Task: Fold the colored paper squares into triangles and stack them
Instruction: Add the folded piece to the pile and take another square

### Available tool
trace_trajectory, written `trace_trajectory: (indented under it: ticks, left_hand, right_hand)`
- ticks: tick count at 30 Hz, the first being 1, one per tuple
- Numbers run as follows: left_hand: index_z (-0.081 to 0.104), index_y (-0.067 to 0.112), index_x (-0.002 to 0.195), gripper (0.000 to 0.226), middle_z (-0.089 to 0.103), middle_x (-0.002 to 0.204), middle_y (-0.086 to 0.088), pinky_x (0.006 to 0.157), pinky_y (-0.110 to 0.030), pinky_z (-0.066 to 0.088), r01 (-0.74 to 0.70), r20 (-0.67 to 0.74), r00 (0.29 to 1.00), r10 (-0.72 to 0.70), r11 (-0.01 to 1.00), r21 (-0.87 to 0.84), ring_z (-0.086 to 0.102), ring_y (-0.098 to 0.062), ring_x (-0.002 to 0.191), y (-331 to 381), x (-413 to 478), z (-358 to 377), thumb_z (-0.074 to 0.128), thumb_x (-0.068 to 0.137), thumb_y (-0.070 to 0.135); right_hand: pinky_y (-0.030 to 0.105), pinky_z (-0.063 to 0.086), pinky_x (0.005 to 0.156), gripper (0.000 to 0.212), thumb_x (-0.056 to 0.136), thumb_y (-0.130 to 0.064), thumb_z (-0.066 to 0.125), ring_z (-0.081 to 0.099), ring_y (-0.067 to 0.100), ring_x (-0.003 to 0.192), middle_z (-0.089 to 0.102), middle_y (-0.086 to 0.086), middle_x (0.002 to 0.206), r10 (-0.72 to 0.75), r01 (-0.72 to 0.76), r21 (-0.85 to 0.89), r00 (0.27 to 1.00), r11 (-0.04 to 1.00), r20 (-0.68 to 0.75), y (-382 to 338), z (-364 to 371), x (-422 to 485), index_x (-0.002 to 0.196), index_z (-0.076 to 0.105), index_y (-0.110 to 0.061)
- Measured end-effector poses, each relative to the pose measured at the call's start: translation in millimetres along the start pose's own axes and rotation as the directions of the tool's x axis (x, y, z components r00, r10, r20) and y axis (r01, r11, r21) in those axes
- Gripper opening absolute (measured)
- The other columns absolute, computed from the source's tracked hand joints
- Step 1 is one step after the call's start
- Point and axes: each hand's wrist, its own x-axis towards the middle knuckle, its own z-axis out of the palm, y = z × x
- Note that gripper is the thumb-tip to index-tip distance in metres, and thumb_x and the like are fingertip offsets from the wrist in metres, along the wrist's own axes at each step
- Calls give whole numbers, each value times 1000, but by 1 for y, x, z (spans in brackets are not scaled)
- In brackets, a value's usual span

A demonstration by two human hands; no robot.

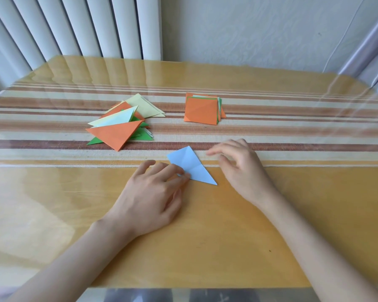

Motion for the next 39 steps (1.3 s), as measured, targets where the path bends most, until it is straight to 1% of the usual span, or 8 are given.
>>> trace_trajectory:
  ticks: [4,8,14,22,25,29,35,39]
  left_hand:
    - [69,21,114,39,64,109,5,94,-45,46,-1,-9,1000,1,1000,-4,56,-16,93,0,0,0,41,87,28]
    - [69,23,115,39,63,109,4,94,-47,46,-3,-6,1000,3,1000,-5,54,-17,93,-1,1,0,42,87,28]
    - [70,25,113,39,63,109,2,95,-48,45,20,-16,1000,-20,1000,-13,55,-18,95,-5,0,0,42,86,29]
    - [73,25,105,37,64,107,2,93,-49,46,87,-30,996,-87,996,-5,61,-23,94,-8,1,-1,43,92,42]
    - [74,25,102,39,65,106,1,91,-44,47,86,-46,995,-85,996,5,62,-24,93,-8,2,2,43,93,46]
    - [74,23,101,38,65,104,1,89,-35,40,61,-68,996,-62,998,-16,62,-22,90,-8,3,4,43,93,45]
    - [74,24,103,36,65,103,4,88,-34,39,62,-68,996,-66,996,-59,63,-20,87,-9,2,3,43,94,39]
    - [74,25,104,35,63,102,3,86,-33,41,69,-85,994,-75,995,-70,60,-20,88,-10,0,3,43,94,37]
  right_hand:
    - [23,28,105,39,97,-16,50,36,10,125,56,-8,125,156,-166,30,965,986,209,-5,11,36,135,52,-20]
    - [17,28,101,47,96,-7,48,36,4,121,54,-5,125,122,-155,51,908,987,401,-8,25,53,140,45,-22]
    - [33,36,101,37,92,-7,57,39,16,110,50,-12,92,94,-109,23,928,994,360,-3,23,50,128,58,-17]
    - [12,34,81,13,88,-9,65,45,14,98,57,0,95,146,-163,22,932,986,332,0,8,36,90,64,-22]
    - [16,32,88,16,87,-5,65,44,18,103,60,-3,98,34,-16,-69,960,998,278,4,6,27,99,68,-15]
    - [29,33,94,42,85,-3,65,40,18,105,59,-1,108,-133,182,-189,960,965,246,8,10,29,124,62,-17]
    - [25,30,99,48,92,-6,55,38,16,116,58,-8,118,-62,86,-37,907,996,417,-7,25,45,137,49,-22]
    - [17,30,96,53,87,4,57,37,8,104,48,-16,98,-39,28,33,914,999,403,-5,23,49,131,54,-25]
